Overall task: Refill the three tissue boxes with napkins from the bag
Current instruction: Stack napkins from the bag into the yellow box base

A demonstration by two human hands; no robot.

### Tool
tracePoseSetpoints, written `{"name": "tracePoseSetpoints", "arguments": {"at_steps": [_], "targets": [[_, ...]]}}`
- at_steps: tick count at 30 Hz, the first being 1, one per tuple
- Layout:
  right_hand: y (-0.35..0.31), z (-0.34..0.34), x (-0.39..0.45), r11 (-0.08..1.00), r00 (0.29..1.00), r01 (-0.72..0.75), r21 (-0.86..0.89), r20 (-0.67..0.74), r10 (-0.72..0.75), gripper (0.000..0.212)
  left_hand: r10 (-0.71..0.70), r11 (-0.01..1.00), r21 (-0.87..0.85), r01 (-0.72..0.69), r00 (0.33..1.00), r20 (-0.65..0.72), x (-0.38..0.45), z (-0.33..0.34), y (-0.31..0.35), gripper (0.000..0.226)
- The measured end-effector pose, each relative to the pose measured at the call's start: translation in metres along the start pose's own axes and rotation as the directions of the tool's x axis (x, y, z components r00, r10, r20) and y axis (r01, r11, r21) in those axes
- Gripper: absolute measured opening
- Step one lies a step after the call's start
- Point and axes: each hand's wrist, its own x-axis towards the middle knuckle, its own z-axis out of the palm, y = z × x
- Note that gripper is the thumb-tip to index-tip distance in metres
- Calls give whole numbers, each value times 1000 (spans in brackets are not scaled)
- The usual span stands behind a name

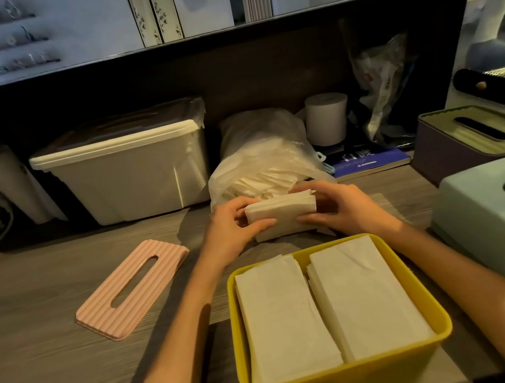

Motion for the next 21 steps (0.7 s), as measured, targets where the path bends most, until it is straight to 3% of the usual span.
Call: {"name": "tracePoseSetpoints", "arguments": {"at_steps": [11,16,18,21], "targets": [[-26,-16,-5,995,999,-30,98,-20,32,28,47,998,-43,-48,999,-18,-10,-11,30,32],[-70,-38,-3,990,1000,-27,136,-6,28,33,38,998,48,-37,999,-6,-27,-33,81,28],[-91,-48,-3,990,999,-54,127,16,52,35,12,998,59,-10,1000,-29,-39,-40,101,26],[-116,-59,-9,954,983,-172,244,112,148,38,-55,997,51,56,998,-10,-59,-48,126,27]]}}
